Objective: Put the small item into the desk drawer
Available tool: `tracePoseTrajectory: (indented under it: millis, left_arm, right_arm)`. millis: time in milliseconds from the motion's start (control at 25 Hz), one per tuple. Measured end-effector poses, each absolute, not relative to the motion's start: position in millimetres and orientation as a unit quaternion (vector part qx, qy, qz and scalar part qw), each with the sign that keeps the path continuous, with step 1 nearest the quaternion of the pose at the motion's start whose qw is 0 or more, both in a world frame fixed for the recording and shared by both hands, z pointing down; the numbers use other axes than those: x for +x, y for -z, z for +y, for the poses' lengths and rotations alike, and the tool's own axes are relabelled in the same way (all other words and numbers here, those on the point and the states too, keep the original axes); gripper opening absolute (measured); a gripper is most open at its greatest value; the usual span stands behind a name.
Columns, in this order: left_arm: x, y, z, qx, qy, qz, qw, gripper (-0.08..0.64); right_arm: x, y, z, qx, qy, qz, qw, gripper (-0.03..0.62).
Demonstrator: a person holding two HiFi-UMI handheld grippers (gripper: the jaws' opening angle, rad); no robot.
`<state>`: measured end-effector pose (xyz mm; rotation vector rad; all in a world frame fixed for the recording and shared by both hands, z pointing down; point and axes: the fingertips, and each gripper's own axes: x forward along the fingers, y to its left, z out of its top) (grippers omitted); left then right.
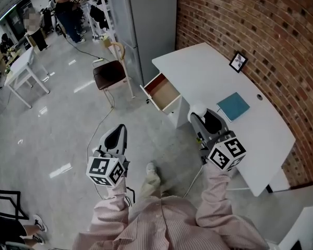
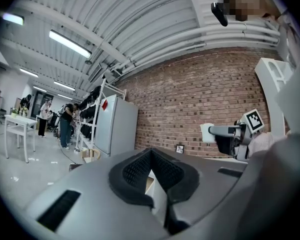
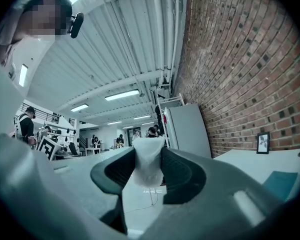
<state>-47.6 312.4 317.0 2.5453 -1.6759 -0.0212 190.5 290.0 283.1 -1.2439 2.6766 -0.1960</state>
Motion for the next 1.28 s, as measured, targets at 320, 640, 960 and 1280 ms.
tracePoseTrajectory:
  millis: [320,640,960,1280]
  left_arm:
    - [-71,-333,234,0.835,0.001,-0.546,0.064,0.0]
    - [-92,-339,145,0.849,-0.008,-0.523,0.075,0.0]
    - [-109,-358,74,0.854,-0.008,-0.511,0.102,0.0]
    - [-114,-373,30,0.859,-0.011,-0.498,0.12,0.0]
  right_arm:
    - [163,-301,211,-0.415,0.092,0.901,0.084,0.16]
    - [124,-314,129,-0.409,0.106,0.904,0.062,0.16]
    - [107,-333,64,-0.427,0.118,0.896,0.037,0.16]
    - [96,-350,25,-0.448,0.129,0.884,0.021,0.16]
